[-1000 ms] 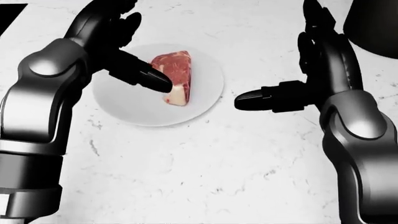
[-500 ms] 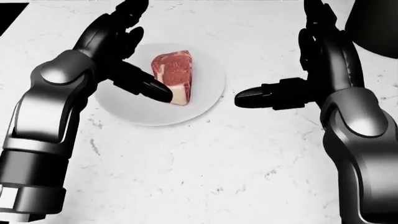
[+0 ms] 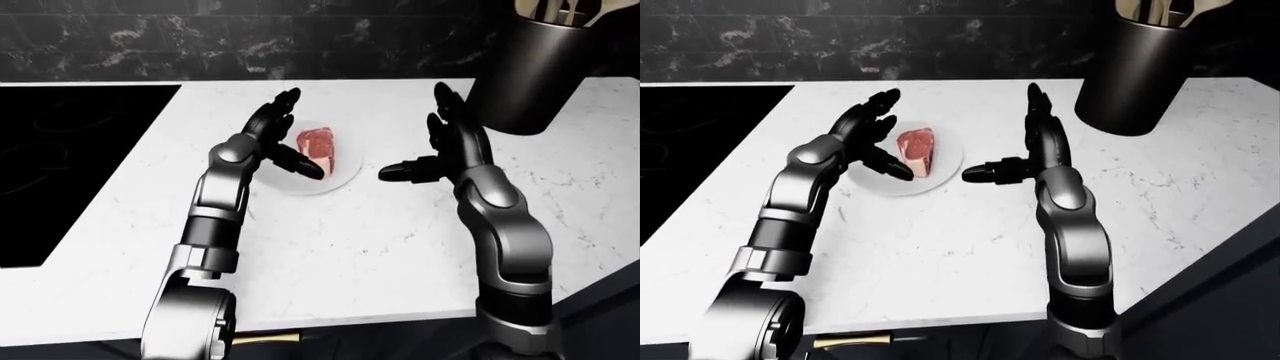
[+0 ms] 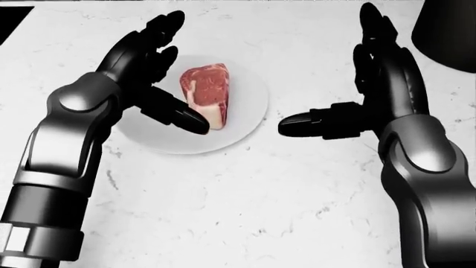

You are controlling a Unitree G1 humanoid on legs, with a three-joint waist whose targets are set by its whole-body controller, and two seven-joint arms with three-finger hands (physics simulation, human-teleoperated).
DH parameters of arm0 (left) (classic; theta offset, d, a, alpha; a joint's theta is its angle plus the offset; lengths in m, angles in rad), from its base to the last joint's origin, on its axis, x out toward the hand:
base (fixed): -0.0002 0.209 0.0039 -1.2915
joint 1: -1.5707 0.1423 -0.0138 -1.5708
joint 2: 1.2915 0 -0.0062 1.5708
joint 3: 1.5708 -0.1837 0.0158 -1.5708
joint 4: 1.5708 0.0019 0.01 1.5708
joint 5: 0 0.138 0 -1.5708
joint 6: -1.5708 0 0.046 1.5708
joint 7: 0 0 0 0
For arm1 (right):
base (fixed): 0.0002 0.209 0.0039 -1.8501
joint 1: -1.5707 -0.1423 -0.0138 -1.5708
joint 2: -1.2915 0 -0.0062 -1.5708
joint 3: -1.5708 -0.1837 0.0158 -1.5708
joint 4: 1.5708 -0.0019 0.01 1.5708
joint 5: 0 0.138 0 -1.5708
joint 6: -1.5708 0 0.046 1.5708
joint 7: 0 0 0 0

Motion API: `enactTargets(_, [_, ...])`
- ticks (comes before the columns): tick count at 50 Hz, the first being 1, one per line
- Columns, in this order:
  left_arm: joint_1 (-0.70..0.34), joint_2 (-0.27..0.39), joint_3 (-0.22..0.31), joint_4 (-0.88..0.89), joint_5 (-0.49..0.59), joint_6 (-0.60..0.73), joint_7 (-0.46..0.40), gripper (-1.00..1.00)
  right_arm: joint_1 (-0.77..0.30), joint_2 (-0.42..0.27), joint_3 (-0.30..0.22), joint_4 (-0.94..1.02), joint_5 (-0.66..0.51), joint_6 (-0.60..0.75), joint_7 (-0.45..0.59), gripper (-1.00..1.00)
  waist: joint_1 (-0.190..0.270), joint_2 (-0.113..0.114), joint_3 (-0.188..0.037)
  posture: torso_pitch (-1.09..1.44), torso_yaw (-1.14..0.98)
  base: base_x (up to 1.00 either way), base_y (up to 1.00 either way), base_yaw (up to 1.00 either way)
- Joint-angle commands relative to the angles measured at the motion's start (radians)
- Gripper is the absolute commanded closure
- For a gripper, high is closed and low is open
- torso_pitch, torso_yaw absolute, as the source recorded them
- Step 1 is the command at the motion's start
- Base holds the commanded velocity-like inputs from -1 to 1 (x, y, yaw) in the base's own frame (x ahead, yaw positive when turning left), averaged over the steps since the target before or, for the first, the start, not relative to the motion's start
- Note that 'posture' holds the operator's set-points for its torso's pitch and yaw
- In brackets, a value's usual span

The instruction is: Place the steak on the top rack of the oven.

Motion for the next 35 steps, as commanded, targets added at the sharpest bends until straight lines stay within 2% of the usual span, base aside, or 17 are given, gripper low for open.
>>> enactTargets(1, [-0.036, 0.008, 0.008, -0.019, -0.002, -0.049, 0.004, -0.97, -0.027, -0.008, -0.008, -0.031, -0.004, -0.035, -0.003, -1.00, 0.000, -0.001, -0.028, 0.00, 0.00, 0.00, 0.00, 0.00])
enactTargets(25, [-0.065, -0.005, -0.001, 0.047, 0.019, -0.086, 0.001, -0.88, -0.024, -0.009, -0.011, -0.027, -0.004, -0.041, 0.001, -1.00, 0.001, -0.003, -0.029, 0.00, 0.00, 0.00, 0.00, 0.00])
enactTargets(28, [-0.065, -0.007, -0.001, 0.041, 0.020, -0.080, 0.000, -0.79, -0.026, -0.009, -0.010, -0.030, -0.003, -0.038, -0.001, -1.00, 0.001, -0.003, -0.029, 0.00, 0.00, 0.00, 0.00, 0.00])
enactTargets(35, [-0.064, -0.009, 0.000, 0.050, 0.023, -0.092, 0.004, -0.79, -0.020, -0.003, -0.006, -0.028, -0.004, -0.043, -0.004, -1.00, 0.000, -0.003, -0.029, 0.00, 0.00, 0.00, 0.00, 0.00])
